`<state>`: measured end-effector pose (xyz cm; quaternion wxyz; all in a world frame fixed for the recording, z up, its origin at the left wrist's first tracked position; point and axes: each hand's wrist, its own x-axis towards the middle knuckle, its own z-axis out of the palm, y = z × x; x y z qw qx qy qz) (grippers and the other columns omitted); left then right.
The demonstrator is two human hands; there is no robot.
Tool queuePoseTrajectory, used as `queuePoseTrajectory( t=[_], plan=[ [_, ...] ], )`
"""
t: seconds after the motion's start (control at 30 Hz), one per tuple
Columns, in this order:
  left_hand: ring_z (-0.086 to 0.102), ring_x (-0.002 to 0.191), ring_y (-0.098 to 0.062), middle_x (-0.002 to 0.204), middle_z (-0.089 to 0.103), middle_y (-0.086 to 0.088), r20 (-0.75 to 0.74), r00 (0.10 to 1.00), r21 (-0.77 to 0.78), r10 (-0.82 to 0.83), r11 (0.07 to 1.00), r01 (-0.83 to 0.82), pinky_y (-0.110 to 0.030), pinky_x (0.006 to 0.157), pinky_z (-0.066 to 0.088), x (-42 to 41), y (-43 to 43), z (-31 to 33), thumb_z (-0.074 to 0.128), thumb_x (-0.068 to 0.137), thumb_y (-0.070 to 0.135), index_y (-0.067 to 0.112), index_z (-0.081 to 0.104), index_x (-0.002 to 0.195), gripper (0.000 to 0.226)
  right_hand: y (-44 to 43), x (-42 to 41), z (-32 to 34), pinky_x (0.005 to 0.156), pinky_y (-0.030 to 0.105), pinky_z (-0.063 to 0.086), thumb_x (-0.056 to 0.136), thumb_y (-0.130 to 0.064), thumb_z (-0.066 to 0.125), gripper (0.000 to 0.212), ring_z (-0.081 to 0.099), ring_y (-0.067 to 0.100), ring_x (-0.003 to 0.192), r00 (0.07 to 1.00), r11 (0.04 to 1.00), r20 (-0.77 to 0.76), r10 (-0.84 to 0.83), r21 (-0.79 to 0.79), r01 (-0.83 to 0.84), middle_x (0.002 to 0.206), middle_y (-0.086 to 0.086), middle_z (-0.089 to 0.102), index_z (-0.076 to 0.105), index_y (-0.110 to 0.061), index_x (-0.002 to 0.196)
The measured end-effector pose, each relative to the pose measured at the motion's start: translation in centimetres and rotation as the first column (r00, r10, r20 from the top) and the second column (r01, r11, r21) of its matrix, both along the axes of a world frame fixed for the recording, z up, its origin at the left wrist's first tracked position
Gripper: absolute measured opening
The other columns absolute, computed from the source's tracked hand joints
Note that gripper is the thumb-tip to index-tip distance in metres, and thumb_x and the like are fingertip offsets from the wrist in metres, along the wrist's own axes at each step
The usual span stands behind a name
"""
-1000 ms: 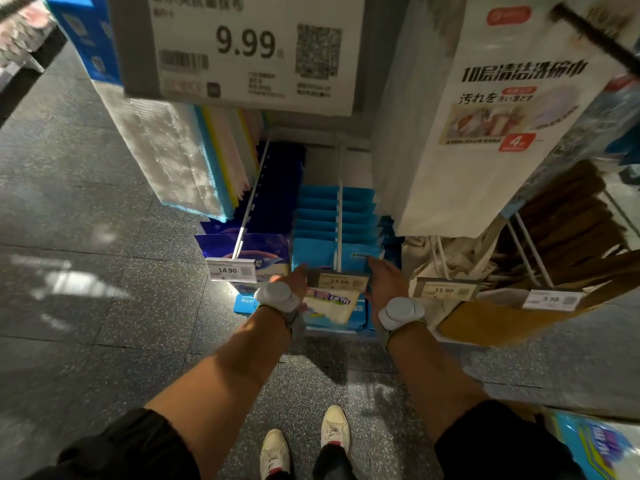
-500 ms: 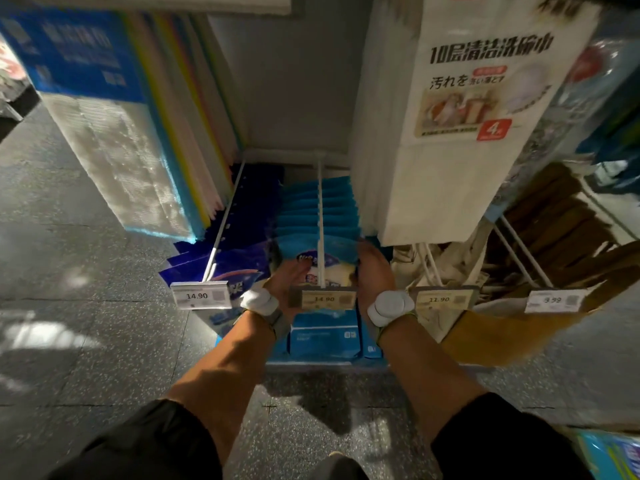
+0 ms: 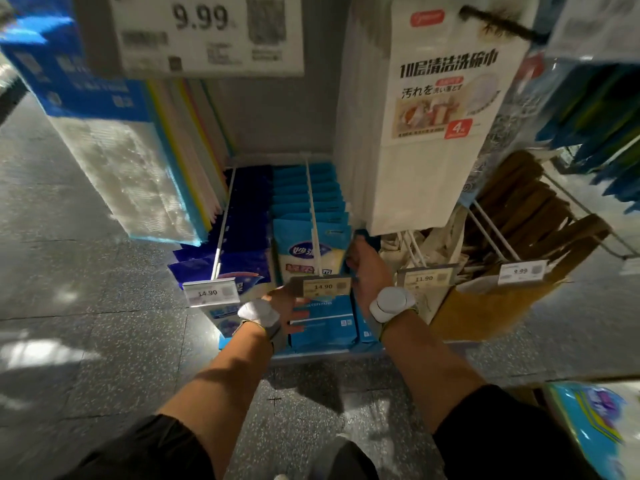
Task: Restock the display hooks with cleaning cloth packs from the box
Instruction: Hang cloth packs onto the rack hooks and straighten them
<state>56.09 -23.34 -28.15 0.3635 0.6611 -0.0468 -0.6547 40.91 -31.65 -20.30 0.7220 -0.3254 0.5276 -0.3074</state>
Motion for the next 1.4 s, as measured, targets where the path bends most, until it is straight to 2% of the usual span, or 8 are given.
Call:
queuePoseTrajectory(
  t=[0.1, 0.3, 0.4, 0.57, 0.83, 1.17, 1.3, 1.4],
  plan=[
    [0.060, 0.080, -0.019, 0.095, 0.062, -0.001, -0.021, 0.996, 0.099, -0.091, 0.991, 0.093, -0.035, 0.071, 0.049, -1.9, 3.1, 0.4, 0.050, 0.105, 0.025, 0.015, 0.056, 0.116, 0.016, 1.7, -1.1, 0.9, 0.065, 0.015, 0.050, 0.107, -0.043, 0.038, 0.025, 0.062, -0.006, 0.073, 0.998, 0.998, -0.038, 0.047, -0.036, -0.048, 0.086, -0.021, 0.067, 0.059, -0.034, 0.115],
    [0.051, 0.065, -0.021, 0.086, 0.057, -0.003, -0.047, 0.961, 0.181, -0.272, 0.944, 0.276, -0.032, 0.064, 0.041, -6.8, 4.8, 3.7, 0.045, 0.108, 0.027, 0.016, 0.056, 0.096, 0.020, 5.3, -4.3, 4.6, 0.119, 0.048, 0.034, 0.105, -0.041, 0.042, 0.049, 0.044, 0.032, 0.140, 0.984, 0.991, -0.177, 0.013, -0.129, -0.036, 0.150, 0.012, 0.049, 0.050, -0.010, 0.143],
    [0.061, 0.049, -0.021, 0.073, 0.064, -0.006, -0.010, 0.939, 0.105, -0.345, 0.933, 0.344, -0.029, 0.054, 0.049, -9.5, 4.1, 6.4, 0.040, 0.111, 0.025, 0.010, 0.057, 0.097, 0.026, 6.8, -7.3, 7.0, 0.114, 0.056, 0.038, 0.104, -0.037, 0.050, 0.041, 0.058, 0.036, 0.123, 0.986, 0.999, -0.165, -0.027, -0.022, 0.023, 0.130, 0.019, 0.064, 0.064, -0.006, 0.126],
    [0.051, 0.055, -0.019, 0.062, 0.058, -0.002, 0.073, 0.859, -0.037, -0.507, 0.859, 0.510, -0.026, 0.057, 0.036, -16.8, 2.3, 11.9, 0.047, 0.107, 0.030, 0.016, 0.057, 0.076, 0.035, 9.5, -13.9, 10.5, 0.065, 0.028, 0.051, 0.104, -0.024, 0.048, 0.026, 0.064, 0.021, 0.081, 0.977, 0.983, -0.115, -0.181, -0.044, 0.177, 0.097, 0.008, 0.070, 0.069, -0.009, 0.107],
    [0.052, 0.048, -0.016, 0.074, 0.059, -0.015, 0.374, 0.713, -0.201, -0.593, 0.699, 0.686, -0.014, 0.035, 0.035, -31.1, 3.1, 18.4, 0.054, 0.103, 0.014, 0.003, 0.063, 0.089, 0.020, 14.3, -27.4, 12.2, 0.085, 0.048, 0.057, 0.087, -0.047, 0.062, 0.034, 0.071, 0.032, 0.090, 0.787, 0.823, -0.265, -0.557, -0.301, 0.482, 0.090, 0.007, 0.077, 0.075, -0.016, 0.090],
    [0.061, 0.090, -0.021, 0.094, 0.067, -0.007, 0.675, 0.299, -0.118, -0.675, 0.301, 0.946, -0.028, 0.073, 0.046, -49.7, 4.3, 17.3, 0.067, 0.096, 0.026, 0.006, 0.075, 0.107, 0.024, 20.3, -49.6, 8.1, 0.085, 0.028, 0.041, 0.090, -0.034, 0.066, 0.033, 0.057, 0.017, 0.098, 0.425, 0.591, -0.465, -0.777, -0.306, 0.746, 0.104, 0.000, 0.064, 0.067, -0.011, 0.114],
    [0.066, 0.109, -0.032, 0.121, 0.069, -0.016, 0.619, 0.144, 0.016, -0.772, 0.195, 0.981, -0.034, 0.088, 0.051, -55.0, 4.2, 14.8, 0.066, 0.097, 0.036, 0.007, 0.064, 0.127, 0.042, 22.6, -56.4, 4.0, 0.082, 0.038, 0.049, 0.085, -0.034, 0.073, 0.020, 0.061, 0.024, 0.089, 0.371, 0.562, -0.560, -0.741, -0.215, 0.799, 0.090, 0.003, 0.064, 0.065, -0.017, 0.092],
    [0.062, 0.105, -0.030, 0.136, 0.061, -0.015, 0.576, 0.003, 0.113, -0.818, 0.083, 0.990, -0.031, 0.085, 0.048, -58.1, 4.2, 13.0, 0.064, 0.098, 0.041, 0.009, 0.047, 0.146, 0.060, 23.8, -59.7, 2.3, 0.087, 0.039, 0.046, 0.085, -0.024, 0.077, 0.028, 0.060, 0.025, 0.098, 0.397, 0.533, -0.540, -0.742, -0.116, 0.838, 0.107, 0.010, 0.064, 0.063, -0.011, 0.106]
  ],
)
